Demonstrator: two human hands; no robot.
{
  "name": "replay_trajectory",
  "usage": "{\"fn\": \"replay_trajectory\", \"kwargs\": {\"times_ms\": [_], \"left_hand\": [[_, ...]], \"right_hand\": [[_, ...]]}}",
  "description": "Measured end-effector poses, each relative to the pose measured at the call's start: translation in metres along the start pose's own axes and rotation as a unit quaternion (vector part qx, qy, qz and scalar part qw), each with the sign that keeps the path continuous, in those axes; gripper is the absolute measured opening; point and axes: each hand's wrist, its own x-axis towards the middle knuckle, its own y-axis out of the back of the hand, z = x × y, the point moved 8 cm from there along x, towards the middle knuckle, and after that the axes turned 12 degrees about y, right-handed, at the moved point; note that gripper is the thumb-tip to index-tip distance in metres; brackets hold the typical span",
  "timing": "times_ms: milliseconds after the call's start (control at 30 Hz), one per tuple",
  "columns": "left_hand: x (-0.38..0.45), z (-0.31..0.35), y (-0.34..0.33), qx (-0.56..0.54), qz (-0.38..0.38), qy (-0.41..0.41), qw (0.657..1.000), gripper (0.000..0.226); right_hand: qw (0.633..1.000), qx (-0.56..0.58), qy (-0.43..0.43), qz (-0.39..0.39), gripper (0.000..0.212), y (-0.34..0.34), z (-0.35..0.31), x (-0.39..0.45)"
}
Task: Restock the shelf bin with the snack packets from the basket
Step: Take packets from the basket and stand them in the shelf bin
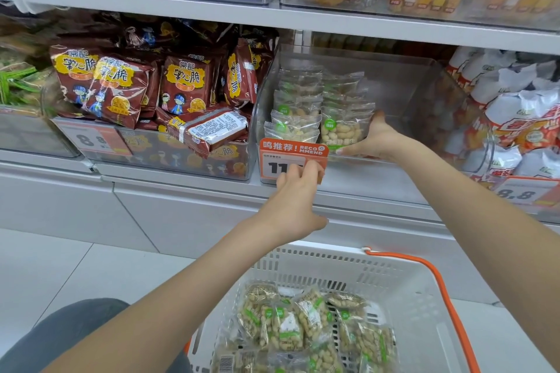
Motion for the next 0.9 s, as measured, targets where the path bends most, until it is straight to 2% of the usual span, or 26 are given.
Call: {"fn": "replay_trajectory", "kwargs": {"times_ms": [133,233,300,400,467,500,567,633,667,800,900], "left_hand": [[0.001,-0.004,0.0,0.025,-0.004,-0.002,1.0,0.06],[0.001,-0.012,-0.002,0.036,-0.003,-0.006,0.999,0.063],[0.001,-0.019,-0.005,0.041,-0.005,-0.005,0.999,0.063],[0.001,-0.033,-0.023,0.059,-0.029,0.008,0.998,0.062],[0.002,-0.053,-0.048,0.092,-0.062,0.032,0.993,0.061],[0.002,-0.068,-0.064,0.119,-0.086,0.05,0.988,0.06],[-0.004,-0.103,-0.1,0.184,-0.134,0.091,0.969,0.057],[-0.018,-0.144,-0.134,0.218,-0.173,0.149,0.949,0.051],[-0.028,-0.164,-0.152,0.224,-0.192,0.177,0.939,0.05],[-0.078,-0.231,-0.221,0.267,-0.314,0.231,0.882,0.052],[-0.099,-0.258,-0.245,0.323,-0.343,0.215,0.855,0.053]], "right_hand": [[1.0,-0.014,0.006,-0.012,0.12,0.007,-0.006,-0.011],[0.996,-0.046,0.045,0.069,0.114,0.035,-0.017,-0.029],[0.977,-0.04,0.123,0.167,0.089,0.056,-0.026,-0.059],[0.915,-0.051,0.278,0.287,0.044,0.056,-0.035,-0.134],[0.882,-0.064,0.331,0.328,0.017,0.033,-0.02,-0.18],[0.888,-0.063,0.321,0.323,0.012,0.013,0.0,-0.194],[0.941,-0.048,0.243,0.232,0.013,-0.042,0.055,-0.203],[0.986,-0.04,0.141,0.077,0.02,-0.107,0.113,-0.209],[0.994,-0.046,0.099,0.01,0.024,-0.134,0.139,-0.214],[0.977,-0.088,-0.031,-0.193,0.043,-0.215,0.21,-0.236],[0.943,0.022,-0.114,-0.312,0.047,-0.276,0.23,-0.263]]}}
